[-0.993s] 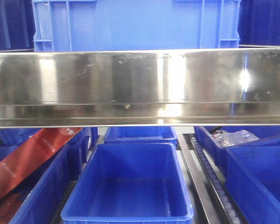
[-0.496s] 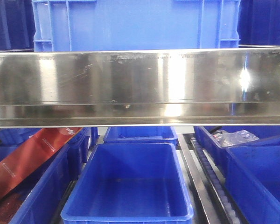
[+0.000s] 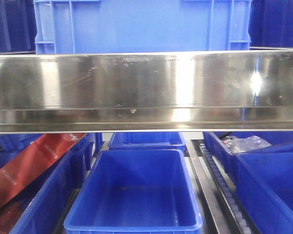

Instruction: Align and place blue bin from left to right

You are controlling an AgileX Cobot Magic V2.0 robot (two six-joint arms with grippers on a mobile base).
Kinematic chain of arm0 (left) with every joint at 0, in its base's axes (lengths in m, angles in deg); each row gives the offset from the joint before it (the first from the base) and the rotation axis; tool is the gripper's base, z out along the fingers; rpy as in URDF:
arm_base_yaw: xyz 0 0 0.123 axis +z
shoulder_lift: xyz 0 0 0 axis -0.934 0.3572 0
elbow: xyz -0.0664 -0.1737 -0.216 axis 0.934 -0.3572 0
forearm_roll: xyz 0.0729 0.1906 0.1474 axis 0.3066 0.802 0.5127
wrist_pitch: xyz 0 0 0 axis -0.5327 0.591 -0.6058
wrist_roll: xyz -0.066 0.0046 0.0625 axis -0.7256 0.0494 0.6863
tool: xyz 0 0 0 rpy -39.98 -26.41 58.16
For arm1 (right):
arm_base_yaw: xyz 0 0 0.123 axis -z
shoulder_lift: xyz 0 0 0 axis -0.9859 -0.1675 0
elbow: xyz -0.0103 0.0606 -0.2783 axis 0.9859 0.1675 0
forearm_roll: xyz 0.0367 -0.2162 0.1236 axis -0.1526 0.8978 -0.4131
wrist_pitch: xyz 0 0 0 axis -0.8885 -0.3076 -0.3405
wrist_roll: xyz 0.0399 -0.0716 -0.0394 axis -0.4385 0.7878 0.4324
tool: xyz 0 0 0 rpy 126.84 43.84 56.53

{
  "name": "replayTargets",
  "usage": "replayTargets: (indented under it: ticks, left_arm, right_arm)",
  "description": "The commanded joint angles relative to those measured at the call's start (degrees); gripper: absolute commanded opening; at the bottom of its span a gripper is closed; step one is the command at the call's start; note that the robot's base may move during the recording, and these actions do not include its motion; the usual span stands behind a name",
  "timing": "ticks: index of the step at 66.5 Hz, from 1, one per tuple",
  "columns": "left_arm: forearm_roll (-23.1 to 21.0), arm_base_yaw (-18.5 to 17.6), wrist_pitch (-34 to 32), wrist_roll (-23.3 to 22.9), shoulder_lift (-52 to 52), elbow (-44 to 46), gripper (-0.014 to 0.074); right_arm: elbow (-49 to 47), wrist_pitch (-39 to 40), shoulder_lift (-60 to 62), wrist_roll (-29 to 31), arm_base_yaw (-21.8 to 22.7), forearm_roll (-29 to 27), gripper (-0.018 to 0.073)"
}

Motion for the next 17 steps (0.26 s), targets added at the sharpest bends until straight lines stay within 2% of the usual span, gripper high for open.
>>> replayTargets:
  ticks: [1, 17]
  left_arm:
    - [-0.4, 0.1, -0.8, 0.1, -0.3, 0.1, -0.0111]
    - [-0.4, 0.1, -0.8, 0.1, -0.3, 0.1, -0.0111]
  right_arm:
    - [0.2, 1.6, 0.2, 0.1, 0.5, -0.1, -0.0067]
    - [0.2, 1.6, 0.2, 0.1, 0.5, -0.1, -0.0067]
